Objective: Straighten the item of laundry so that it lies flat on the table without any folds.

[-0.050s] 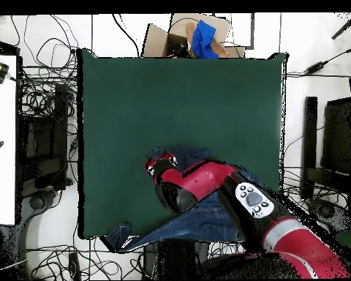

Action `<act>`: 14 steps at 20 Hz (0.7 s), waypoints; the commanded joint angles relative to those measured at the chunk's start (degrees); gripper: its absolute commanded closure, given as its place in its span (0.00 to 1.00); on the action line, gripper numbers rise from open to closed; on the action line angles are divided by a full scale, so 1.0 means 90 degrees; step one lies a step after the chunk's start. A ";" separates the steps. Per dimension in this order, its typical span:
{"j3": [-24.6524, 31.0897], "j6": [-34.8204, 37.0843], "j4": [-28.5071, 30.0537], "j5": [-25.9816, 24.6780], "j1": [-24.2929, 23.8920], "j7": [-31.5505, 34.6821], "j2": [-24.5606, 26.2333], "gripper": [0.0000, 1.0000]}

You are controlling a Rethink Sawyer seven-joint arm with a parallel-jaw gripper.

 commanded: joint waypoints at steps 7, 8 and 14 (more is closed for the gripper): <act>-0.2154 0.0690 -0.0388 -0.1393 0.2213 0.0864 -0.1588 0.00; -0.2482 0.0457 -0.0524 -0.1449 0.2473 0.1047 -0.1413 0.00; -0.4237 -0.0952 -0.1163 -0.0732 0.3630 0.1006 -0.0313 0.00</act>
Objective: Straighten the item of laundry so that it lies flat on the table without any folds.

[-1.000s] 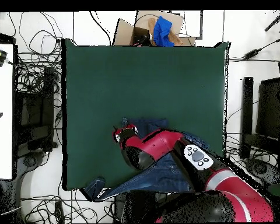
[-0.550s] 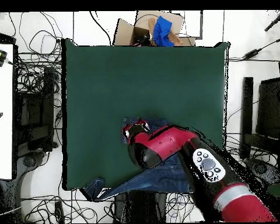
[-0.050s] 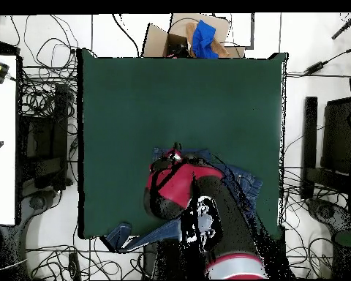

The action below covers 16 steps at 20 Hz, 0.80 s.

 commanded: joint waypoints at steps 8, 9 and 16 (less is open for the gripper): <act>-0.2020 -0.1624 -0.0686 0.0538 0.0834 0.0445 0.1379 0.00; -0.1932 -0.1567 -0.0675 0.0518 0.0778 0.0428 0.1402 0.00; -0.1875 -0.1630 -0.0891 0.0608 0.0759 0.0401 0.1850 0.00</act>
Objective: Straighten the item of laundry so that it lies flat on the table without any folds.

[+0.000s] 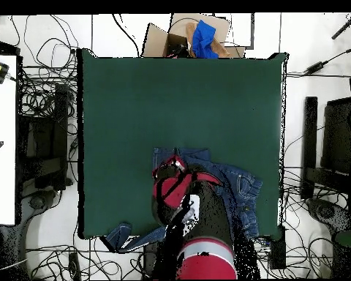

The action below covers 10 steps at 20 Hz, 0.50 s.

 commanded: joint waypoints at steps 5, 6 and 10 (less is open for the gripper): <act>0.0604 0.0739 -0.0465 -0.0346 -0.0776 0.0152 0.0643 0.00; 0.0856 0.0921 -0.0407 -0.0465 -0.1003 0.0066 0.0568 0.00; 0.1723 0.1462 -0.0151 -0.0688 -0.1795 -0.0367 0.0344 0.00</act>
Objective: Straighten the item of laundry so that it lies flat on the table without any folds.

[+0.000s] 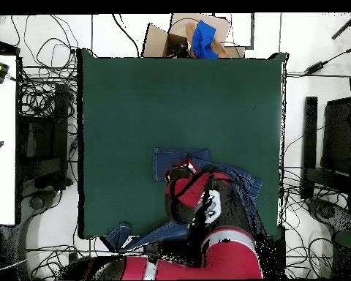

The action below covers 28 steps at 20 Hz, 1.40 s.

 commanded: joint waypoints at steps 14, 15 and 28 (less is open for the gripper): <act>0.0272 0.0228 -0.1067 -0.0355 -0.0014 0.0213 0.1439 0.00; 0.0408 0.0330 -0.1067 -0.0462 -0.0113 0.0175 0.1432 0.00; 0.0530 0.1081 -0.0577 -0.0143 0.0000 0.0407 0.1000 0.00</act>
